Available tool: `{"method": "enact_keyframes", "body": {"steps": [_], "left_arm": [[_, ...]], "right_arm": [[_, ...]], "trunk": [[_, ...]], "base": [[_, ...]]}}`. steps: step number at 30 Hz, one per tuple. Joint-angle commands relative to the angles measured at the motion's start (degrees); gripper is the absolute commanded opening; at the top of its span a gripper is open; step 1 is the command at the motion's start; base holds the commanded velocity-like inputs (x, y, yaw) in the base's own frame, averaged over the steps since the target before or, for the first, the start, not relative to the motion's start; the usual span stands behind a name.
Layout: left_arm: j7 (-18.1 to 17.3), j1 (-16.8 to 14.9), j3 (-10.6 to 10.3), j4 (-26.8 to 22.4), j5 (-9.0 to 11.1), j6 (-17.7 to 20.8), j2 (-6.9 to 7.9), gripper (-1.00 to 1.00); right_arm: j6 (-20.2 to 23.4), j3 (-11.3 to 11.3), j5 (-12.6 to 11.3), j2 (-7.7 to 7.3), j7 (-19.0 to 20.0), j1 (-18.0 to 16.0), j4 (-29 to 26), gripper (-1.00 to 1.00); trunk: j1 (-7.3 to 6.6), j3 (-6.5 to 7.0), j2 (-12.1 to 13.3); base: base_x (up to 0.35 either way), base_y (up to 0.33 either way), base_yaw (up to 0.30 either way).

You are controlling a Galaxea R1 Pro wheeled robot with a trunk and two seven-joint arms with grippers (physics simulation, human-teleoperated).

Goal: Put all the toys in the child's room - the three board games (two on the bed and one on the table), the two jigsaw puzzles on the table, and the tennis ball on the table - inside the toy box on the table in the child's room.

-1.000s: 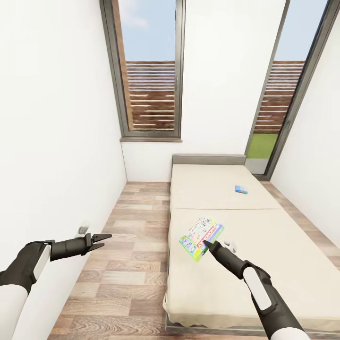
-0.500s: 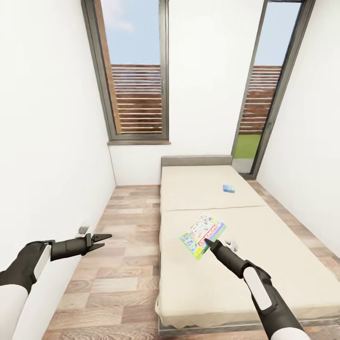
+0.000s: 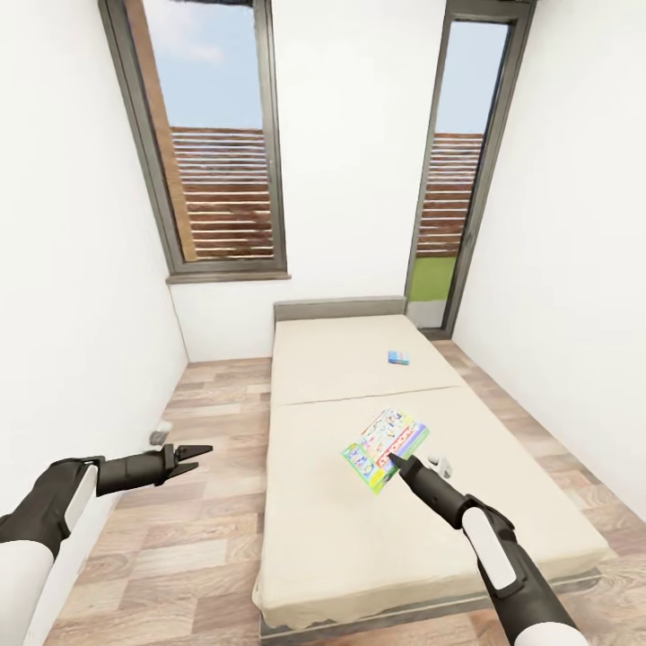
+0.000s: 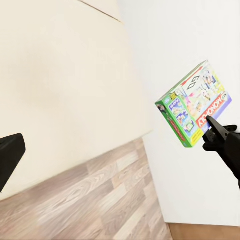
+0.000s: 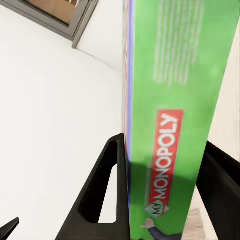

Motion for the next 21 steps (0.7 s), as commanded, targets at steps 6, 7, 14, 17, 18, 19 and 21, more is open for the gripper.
{"method": "enact_keyframes", "body": {"steps": [6,7,14,17,18,19,21], "left_arm": [[-0.09,-0.05,0.02,-0.01,0.09,0.35,0.0,1.0],[-0.09,-0.05,0.03,-0.01,0.09,0.34,0.02,1.0],[-0.09,-0.05,-0.04,-0.01,0.09,0.36,0.0,1.0],[-0.13,-0.05,-0.01,-0.01,0.09,0.37,0.05,1.0],[-0.16,-0.08,0.02,-0.01,0.09,0.37,0.06,1.0],[-0.16,-0.07,0.03,-0.01,0.09,0.37,0.06,1.0],[-0.14,-0.05,0.02,-0.01,0.09,0.37,0.05,1.0]], "right_arm": [[0.04,-0.09,-0.46,0.07,-0.45,-0.06,0.18,-1.0],[0.02,-0.08,-0.46,0.08,-0.49,-0.06,0.22,-1.0],[-0.01,-0.21,-0.53,0.08,-0.56,-0.06,0.27,-1.0],[-0.02,-0.18,-0.53,0.08,-0.57,-0.06,0.34,-1.0],[-0.02,-0.17,-0.53,0.08,-0.57,-0.06,0.35,-1.0],[-0.02,-0.15,-0.53,0.08,-0.57,-0.06,0.36,-1.0],[-0.01,-0.15,-0.54,0.08,-0.57,-0.06,0.36,-1.0]], "trunk": [[0.04,-0.17,-0.14],[0.04,-0.21,-0.14],[0.04,-0.52,-0.14],[0.04,-0.64,-0.14],[0.04,-0.68,-0.14],[0.04,-0.72,-0.14],[0.04,-0.79,-0.14]], "base": [[0.0,-0.295,-0.043],[0.0,-0.295,-0.151],[0.0,-0.295,-0.208],[0.0,-0.295,-0.241],[0.0,-0.295,-0.245],[0.0,-0.295,-0.246],[0.0,-0.295,-0.247]]}}
